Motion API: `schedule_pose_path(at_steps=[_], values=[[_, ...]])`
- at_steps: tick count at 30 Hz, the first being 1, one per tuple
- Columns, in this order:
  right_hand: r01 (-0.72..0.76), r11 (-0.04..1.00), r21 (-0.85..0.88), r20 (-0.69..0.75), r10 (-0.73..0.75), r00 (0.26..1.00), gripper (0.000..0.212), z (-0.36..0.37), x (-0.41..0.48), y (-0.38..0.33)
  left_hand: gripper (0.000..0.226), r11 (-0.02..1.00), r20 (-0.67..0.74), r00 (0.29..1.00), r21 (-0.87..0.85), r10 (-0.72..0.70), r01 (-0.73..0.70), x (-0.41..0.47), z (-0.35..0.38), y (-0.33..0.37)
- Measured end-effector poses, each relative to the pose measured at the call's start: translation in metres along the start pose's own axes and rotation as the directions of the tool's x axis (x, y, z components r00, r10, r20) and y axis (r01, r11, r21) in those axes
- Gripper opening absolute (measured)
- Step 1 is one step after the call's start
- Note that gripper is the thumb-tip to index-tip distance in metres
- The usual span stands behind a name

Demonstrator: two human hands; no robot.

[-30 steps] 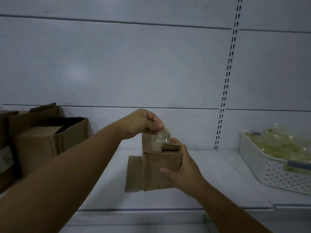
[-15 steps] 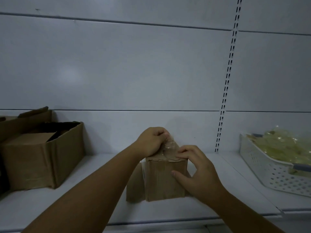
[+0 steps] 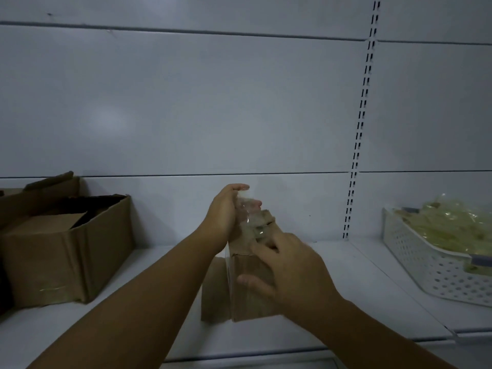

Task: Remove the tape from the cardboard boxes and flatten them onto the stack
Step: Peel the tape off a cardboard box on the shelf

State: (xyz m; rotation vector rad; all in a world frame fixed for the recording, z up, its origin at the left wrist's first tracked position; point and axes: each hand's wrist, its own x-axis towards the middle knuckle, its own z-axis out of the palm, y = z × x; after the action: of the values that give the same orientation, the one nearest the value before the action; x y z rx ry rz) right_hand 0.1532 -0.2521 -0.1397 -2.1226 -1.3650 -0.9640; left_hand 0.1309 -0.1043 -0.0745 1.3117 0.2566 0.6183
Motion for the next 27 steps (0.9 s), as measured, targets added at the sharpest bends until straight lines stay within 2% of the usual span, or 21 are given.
schedule_pose_path(at_steps=[2,4,6,8,10,11,12,13,14,16,17,18,19,20,21,22,23,25,27], values=[[-0.007,0.995,0.103,0.086,-0.002,0.996,0.045,-0.004,-0.006,0.006,0.033,0.991,0.085,0.992,-0.082,-0.094,0.101,0.001,-0.009,0.011],[-0.042,0.97,0.239,0.177,-0.001,0.984,0.053,-0.012,-0.005,0.015,0.039,0.981,0.15,0.974,-0.074,-0.168,0.181,0.0,-0.013,0.023],[-0.114,0.94,0.321,0.243,0.035,0.969,0.066,-0.022,0.0,0.02,0.04,0.978,0.152,0.972,-0.085,-0.178,0.193,0.0,-0.016,0.032],[-0.136,0.946,0.293,0.232,0.068,0.97,0.073,-0.028,0.004,0.025,0.042,0.969,0.146,0.978,-0.179,-0.147,0.173,0.001,-0.025,0.044],[-0.138,0.958,0.25,0.244,0.076,0.967,0.071,-0.029,0.006,0.026,0.046,0.963,0.135,0.985,-0.235,-0.104,0.134,0.002,-0.041,0.058],[-0.145,0.959,0.243,0.259,0.08,0.962,0.068,-0.028,0.008,0.026,0.048,0.973,0.116,0.99,-0.208,-0.077,0.1,0.004,-0.051,0.065],[-0.149,0.958,0.245,0.276,0.079,0.958,0.067,-0.029,0.011,0.028,0.05,0.994,0.084,0.996,-0.104,-0.034,0.043,0.005,-0.06,0.069],[-0.152,0.954,0.258,0.302,0.07,0.951,0.067,-0.03,0.014,0.03,0.056,0.995,0.052,0.998,0.099,0.028,-0.033,0.004,-0.068,0.071],[-0.159,0.946,0.282,0.342,0.056,0.938,0.068,-0.033,0.017,0.034,0.064,0.925,0.04,0.995,0.366,0.096,-0.104,0.001,-0.075,0.07],[-0.187,0.93,0.316,0.469,0.019,0.883,0.06,-0.042,0.023,0.044,0.065,0.597,0.1,0.985,0.785,0.138,-0.164,-0.007,-0.082,0.065],[-0.21,0.923,0.322,0.542,0.002,0.84,0.048,-0.048,0.027,0.049,0.063,0.417,0.142,0.987,0.895,0.073,-0.159,-0.011,-0.082,0.059],[-0.239,0.916,0.323,0.613,-0.009,0.79,0.036,-0.054,0.031,0.055,0.061,0.281,0.157,0.987,0.949,-0.021,-0.145,-0.015,-0.082,0.052],[-0.268,0.913,0.308,0.676,-0.012,0.737,0.027,-0.061,0.036,0.059,0.056,0.23,0.156,0.982,0.964,-0.102,-0.129,-0.018,-0.082,0.046],[-0.297,0.913,0.278,0.725,0.003,0.688,0.027,-0.067,0.042,0.059,0.047,0.278,0.161,0.974,0.954,-0.16,-0.112,-0.021,-0.082,0.042],[-0.31,0.923,0.229,0.757,0.031,0.652,0.031,-0.071,0.048,0.056,0.035,0.39,0.182,0.963,0.916,-0.2,-0.092,-0.024,-0.083,0.039],[-0.277,0.948,0.156,0.764,0.062,0.642,0.034,-0.073,0.055,0.05,0.024,0.508,0.204,0.956,0.858,-0.211,-0.071,-0.027,-0.083,0.036],[-0.204,0.976,0.072,0.748,0.083,0.659,0.039,-0.072,0.061,0.041,0.02,0.585,0.219,0.955,0.809,-0.199,-0.064,-0.028,-0.083,0.033],[-0.081,0.997,-0.009,0.704,0.064,0.707,0.061,-0.063,0.066,0.02,0.02,0.644,0.249,0.955,0.76,-0.164,-0.088,-0.031,-0.08,0.027],[-0.077,0.996,0.047,0.715,0.02,0.699,0.077,-0.048,0.065,0.003,0.019,0.644,0.277,0.956,0.749,-0.093,-0.155,-0.033,-0.076,0.021]])
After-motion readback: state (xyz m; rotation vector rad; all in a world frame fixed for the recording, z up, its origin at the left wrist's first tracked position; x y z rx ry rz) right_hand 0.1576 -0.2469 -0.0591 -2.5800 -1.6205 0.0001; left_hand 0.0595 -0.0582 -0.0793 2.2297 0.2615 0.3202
